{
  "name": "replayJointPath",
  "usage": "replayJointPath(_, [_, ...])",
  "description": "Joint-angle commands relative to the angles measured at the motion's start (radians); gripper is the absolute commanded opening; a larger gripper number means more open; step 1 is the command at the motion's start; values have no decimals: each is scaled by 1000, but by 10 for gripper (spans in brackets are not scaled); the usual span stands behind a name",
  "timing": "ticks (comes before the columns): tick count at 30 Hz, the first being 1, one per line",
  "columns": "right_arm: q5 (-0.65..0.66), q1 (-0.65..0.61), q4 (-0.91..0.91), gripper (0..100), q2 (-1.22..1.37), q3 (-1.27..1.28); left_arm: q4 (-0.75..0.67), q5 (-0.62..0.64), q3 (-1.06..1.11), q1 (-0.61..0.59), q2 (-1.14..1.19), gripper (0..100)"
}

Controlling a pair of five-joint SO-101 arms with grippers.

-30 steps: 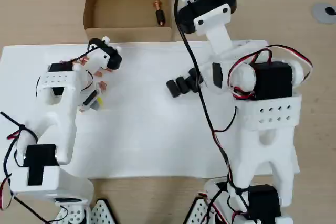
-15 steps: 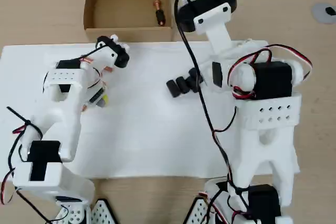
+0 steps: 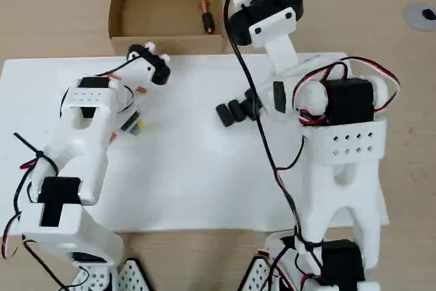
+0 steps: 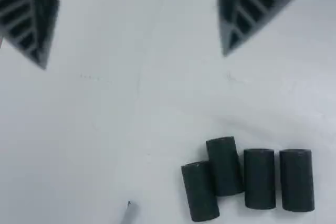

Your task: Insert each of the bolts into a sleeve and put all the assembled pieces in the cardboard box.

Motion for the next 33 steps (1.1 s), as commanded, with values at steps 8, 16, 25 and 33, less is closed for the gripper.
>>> replayJointPath(8, [5, 16, -17, 253, -35, -1, -12, 8, -143, -12, 139, 100])
replayJointPath(16, [3, 16, -15, 253, -82, 2, 40, -5, -169, -54, 140, 33])
replayJointPath(25, [-34, 16, -14, 253, -84, 2, 292, 5, -365, -63, 85, 14])
replayJointPath(33, [-25, -70, -18, 253, -76, 42, 411, 43, -336, -52, -312, 14])
